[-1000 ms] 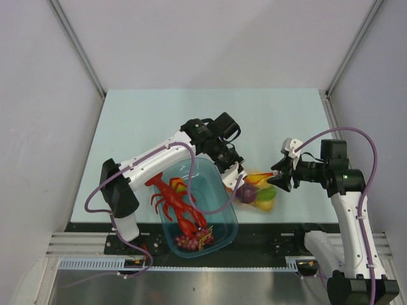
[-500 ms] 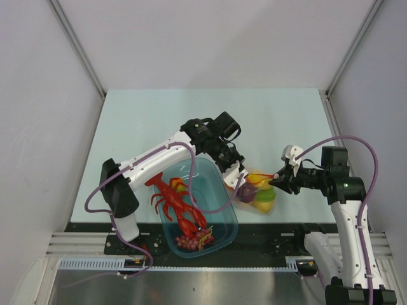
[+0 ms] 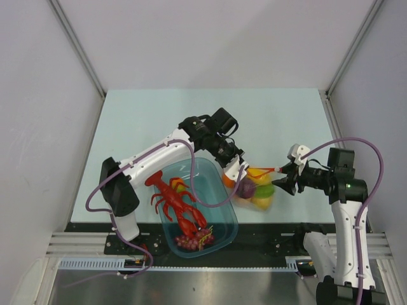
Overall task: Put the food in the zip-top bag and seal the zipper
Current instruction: Adjust the zipper food storage bag at the center of the board.
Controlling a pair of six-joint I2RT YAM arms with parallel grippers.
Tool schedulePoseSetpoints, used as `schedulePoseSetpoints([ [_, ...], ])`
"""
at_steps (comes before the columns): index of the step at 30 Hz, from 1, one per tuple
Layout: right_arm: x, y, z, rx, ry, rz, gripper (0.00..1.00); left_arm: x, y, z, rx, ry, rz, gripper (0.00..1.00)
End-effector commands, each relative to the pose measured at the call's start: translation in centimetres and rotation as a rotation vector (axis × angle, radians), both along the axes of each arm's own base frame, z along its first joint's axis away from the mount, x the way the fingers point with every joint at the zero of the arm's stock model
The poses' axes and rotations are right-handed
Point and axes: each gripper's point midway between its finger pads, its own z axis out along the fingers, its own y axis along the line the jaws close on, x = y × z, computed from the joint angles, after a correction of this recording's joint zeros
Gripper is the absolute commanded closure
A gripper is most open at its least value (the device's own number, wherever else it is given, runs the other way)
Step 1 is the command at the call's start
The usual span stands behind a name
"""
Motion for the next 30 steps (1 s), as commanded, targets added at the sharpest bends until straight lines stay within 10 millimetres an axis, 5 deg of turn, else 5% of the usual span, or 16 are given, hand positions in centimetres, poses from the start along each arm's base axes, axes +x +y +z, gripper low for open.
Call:
schedulePoseSetpoints([
  [1,-0.3,0.4,0.4,0.02,-0.063,0.042,0.48,-0.3,-0.7,1.7,-0.077,0.01,-0.02,1.0],
  [5,0.0,0.5,0.4,0.038,-0.075,0.048,0.49,-0.4,-0.7,1.6,-0.079,0.012,-0.024,1.0],
  [11,0.5,0.6,1.1,0.06,-0.094,0.045,0.63,-0.3,-0.8,1.4,-0.079,0.01,-0.026,1.0],
  [17,0.4,0.7,1.4,0.06,-0.111,0.05,0.86,-0.2,-0.9,1.2,-0.079,0.012,-0.019,0.99],
  [18,0.4,0.7,1.4,0.058,-0.115,0.051,0.98,-0.1,-0.9,1.1,-0.078,0.014,-0.014,0.98],
  [23,0.4,0.6,1.7,0.05,-0.128,0.044,1.0,0.2,-0.8,3.2,-0.123,0.097,0.081,0.71],
  [25,0.3,0.5,1.7,0.046,-0.138,0.039,1.0,0.8,-1.4,5.6,-0.191,0.14,0.149,0.51],
  [30,0.2,0.5,2.0,0.047,-0.153,0.023,1.0,-1.3,-2.2,11.9,-0.321,0.337,0.264,0.34],
])
